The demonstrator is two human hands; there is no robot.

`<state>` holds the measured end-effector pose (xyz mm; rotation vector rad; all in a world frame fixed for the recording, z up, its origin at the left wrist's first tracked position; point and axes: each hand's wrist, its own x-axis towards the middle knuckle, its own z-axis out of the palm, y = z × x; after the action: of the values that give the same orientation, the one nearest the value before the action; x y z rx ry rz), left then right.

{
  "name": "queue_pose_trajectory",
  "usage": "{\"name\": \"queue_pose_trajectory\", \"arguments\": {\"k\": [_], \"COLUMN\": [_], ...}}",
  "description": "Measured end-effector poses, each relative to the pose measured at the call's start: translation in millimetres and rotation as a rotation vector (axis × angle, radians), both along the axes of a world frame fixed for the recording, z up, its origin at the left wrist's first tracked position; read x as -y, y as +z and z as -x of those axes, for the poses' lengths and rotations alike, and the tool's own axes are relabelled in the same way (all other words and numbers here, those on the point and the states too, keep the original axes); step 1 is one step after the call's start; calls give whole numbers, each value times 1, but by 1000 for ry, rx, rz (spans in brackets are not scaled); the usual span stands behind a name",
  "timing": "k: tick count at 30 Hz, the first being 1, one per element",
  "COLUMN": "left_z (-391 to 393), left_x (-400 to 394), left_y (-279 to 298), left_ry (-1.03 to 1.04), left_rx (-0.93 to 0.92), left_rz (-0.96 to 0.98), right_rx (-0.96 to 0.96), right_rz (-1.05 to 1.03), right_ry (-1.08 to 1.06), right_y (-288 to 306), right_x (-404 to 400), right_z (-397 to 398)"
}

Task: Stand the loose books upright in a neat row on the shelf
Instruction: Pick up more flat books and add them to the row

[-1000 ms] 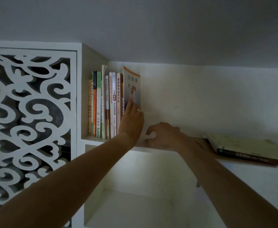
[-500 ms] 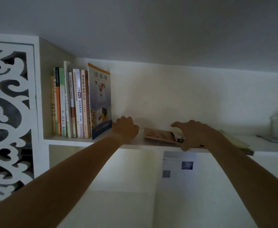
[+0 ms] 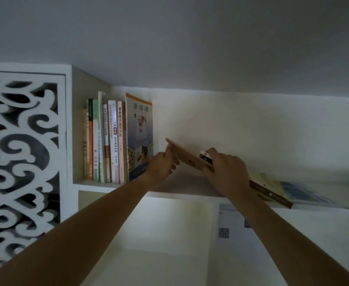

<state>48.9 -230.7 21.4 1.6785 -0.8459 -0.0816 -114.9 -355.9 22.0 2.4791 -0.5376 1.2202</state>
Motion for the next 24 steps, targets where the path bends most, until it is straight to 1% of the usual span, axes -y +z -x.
{"name": "queue_pose_trajectory", "arguments": {"k": [4, 6, 9, 10, 12, 13, 15, 16, 18, 20, 21, 24], "left_z": [0, -1, -9, -12, -18, -20, -18, -14, -10, -9, -10, -14], "left_x": [-22, -32, -38, -40, -41, -41, -38, -37, -32, -30, -31, -38], "left_y": [8, 12, 9, 7, 6, 6, 7, 9, 12, 21, 27, 44], "left_ry": [-189, -213, -189, -176, -166, -162, -137, -122, -81, -20, 3, -8], "left_rx": [-100, -147, -148, -152, -167, -167, -149, -139, -85, 29, 93, 242], "left_rz": [159, 197, 181, 170, 169, 174, 197, 210, 247, 265, 265, 229], "right_rx": [113, 94, -100, -178, -319, -374, -436, -419, -291, -143, -86, 61], "right_rz": [-68, -97, -127, -163, -306, -377, -448, -446, -345, -229, -202, -225], "right_ry": [120, 197, 318, 344, 390, 370, 191, 73, -81, -107, -97, -47], "right_y": [9, 12, 9, 9, 14, 15, 16, 15, 12, 11, 11, 12], "right_x": [-42, -59, -68, -66, -60, -57, -57, -59, -62, -66, -67, -69], "right_z": [-43, -63, -82, -83, -75, -69, -59, -56, -57, -59, -60, -70]}}
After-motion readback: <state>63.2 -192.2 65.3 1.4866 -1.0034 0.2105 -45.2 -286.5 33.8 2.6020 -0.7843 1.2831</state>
